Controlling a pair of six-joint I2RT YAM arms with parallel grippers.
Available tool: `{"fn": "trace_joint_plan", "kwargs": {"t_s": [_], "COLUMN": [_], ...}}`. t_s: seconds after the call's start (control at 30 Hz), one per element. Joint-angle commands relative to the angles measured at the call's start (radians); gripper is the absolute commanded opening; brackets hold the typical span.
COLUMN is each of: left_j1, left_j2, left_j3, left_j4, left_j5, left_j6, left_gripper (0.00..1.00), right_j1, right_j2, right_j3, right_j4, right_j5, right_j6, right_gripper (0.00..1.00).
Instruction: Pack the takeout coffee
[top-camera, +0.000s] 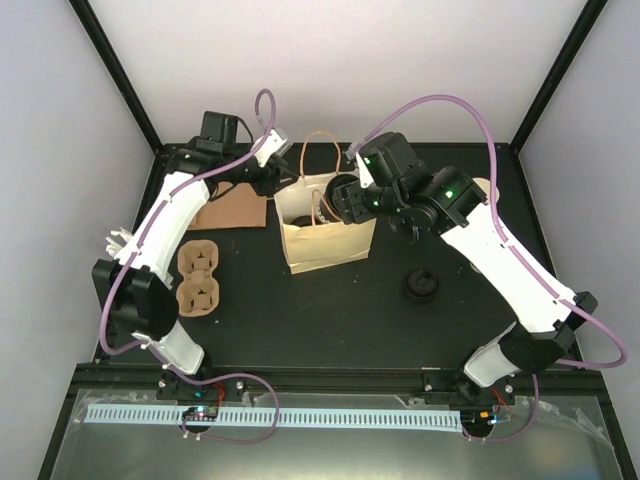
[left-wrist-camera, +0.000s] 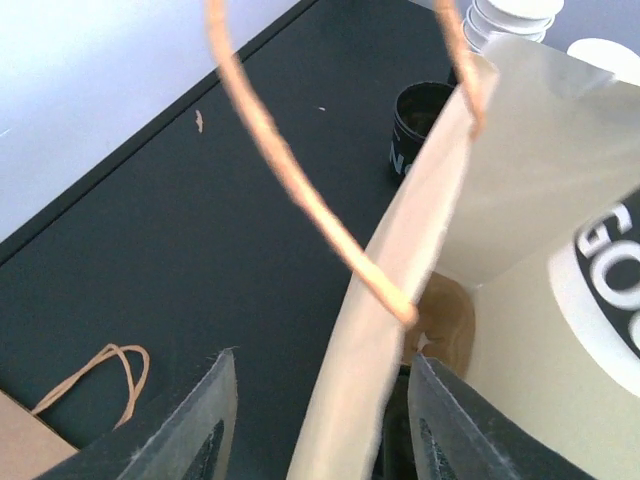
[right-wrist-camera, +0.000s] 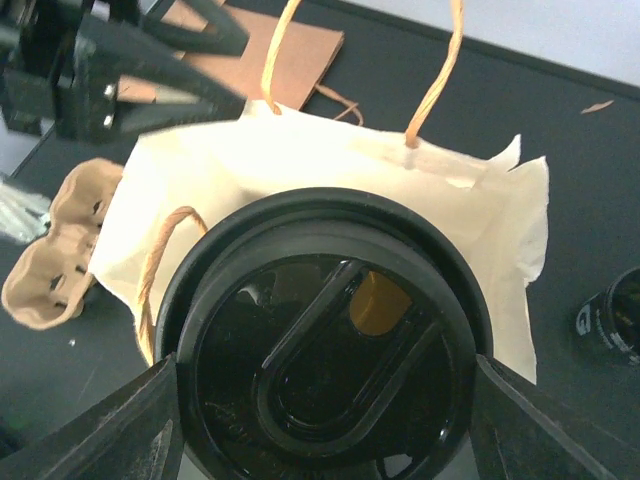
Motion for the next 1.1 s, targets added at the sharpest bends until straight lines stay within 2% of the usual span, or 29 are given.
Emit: {"fn": "trace_joint_plan", "kwargs": {"t_s": [0.0,0.1,0.23,0.27,0.3,0.5,0.63,0.83,1.07], "left_j1": [-0.007,-0.016,-0.04,-0.06,-0.068,-0.167,-0.25,-0.395,-0.552], "left_j2": [0.057,0.078,0.078,0.056,0.044,-0.127,-0.246,-0.437,-0.603], "left_j3": [0.097,0.124,0.123,0.116,0.11,-0.056,-0.179,-0.387,-0.559], "left_j4": [-0.061,-0.109,-0.152,-0.162,-0.157,0.034,0.127,0.216,0.277], "left_j5": [0.062,0.083,0.078,0.068,0.066,-0.01,-0.096,-0.225,-0.384], "left_j6": [0.09,0.123,0.163,0.174,0.17,0.128,0.121,0.102,0.022], "left_gripper": [0.47,0.32,0.22,0.04,0.02,0.02,0.02,0.02,0.02], "right_j1": [-0.004,-0.005,-0.004,-0.004,-0.004,0.016,0.08,0.244,0.472], "right_j2": [-0.049,-0.053,-0.062,-0.09,-0.103,-0.196,-0.259,-0.338,-0.435], "right_j3": [-0.051,-0.067,-0.086,-0.142,-0.166,-0.31,-0.417,-0.581,-0.748], "right_j4": [-0.004,-0.016,-0.031,-0.021,-0.015,0.017,0.047,0.117,0.235], "right_j5": [-0.086,-0.082,-0.104,-0.143,-0.153,-0.199,-0.19,0.009,0.245], "right_j6": [-0.009,-0.009,-0.01,-0.019,-0.023,-0.034,-0.022,0.029,0.048], "right_gripper": [0.63,0.63,0.61,0.6,0.6,0.6,0.6,0.56,0.56]}}
